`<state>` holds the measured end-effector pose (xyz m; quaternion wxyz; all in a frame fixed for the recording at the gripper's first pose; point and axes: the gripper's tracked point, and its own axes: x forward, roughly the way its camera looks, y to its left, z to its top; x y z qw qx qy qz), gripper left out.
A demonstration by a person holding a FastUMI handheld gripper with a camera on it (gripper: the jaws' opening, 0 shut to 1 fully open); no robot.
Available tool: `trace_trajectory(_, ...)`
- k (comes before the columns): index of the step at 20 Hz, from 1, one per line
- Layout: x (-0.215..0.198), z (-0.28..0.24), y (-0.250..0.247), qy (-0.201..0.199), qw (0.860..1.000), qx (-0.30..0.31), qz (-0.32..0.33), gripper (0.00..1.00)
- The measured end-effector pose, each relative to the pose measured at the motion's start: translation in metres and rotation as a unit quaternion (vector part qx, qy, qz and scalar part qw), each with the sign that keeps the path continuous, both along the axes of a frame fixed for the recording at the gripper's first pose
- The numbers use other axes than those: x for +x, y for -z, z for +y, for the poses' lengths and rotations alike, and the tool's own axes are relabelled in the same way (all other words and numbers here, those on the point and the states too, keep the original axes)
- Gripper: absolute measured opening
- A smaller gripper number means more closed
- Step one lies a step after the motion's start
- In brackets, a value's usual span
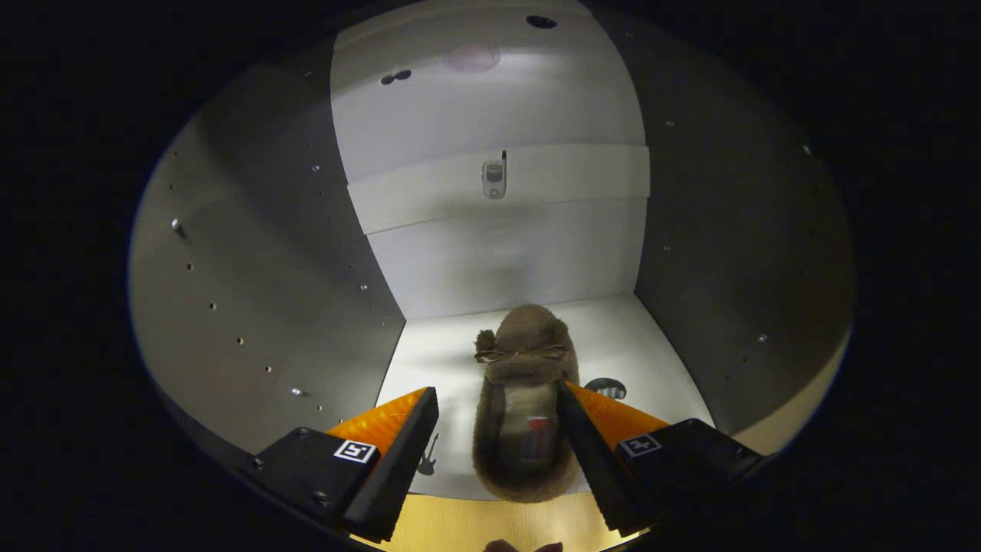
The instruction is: Open the shoe cabinet door, grab the shoes and put them into the shoe cabinet, then close the shoe cabinet door.
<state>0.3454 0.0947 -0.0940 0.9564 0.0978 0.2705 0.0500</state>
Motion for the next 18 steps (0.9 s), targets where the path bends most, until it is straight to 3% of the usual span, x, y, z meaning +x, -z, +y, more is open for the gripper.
trace_trajectory(5,-0.044,-0.008,-0.048,-0.008,0.997,-0.009,-0.076,0.98)
trace_trajectory(11,-0.128,-0.024,-0.115,0.01,0.978,-0.03,-0.205,0.98)
trace_trajectory(18,-0.253,-0.053,-0.123,0.021,0.964,-0.044,-0.261,0.98)
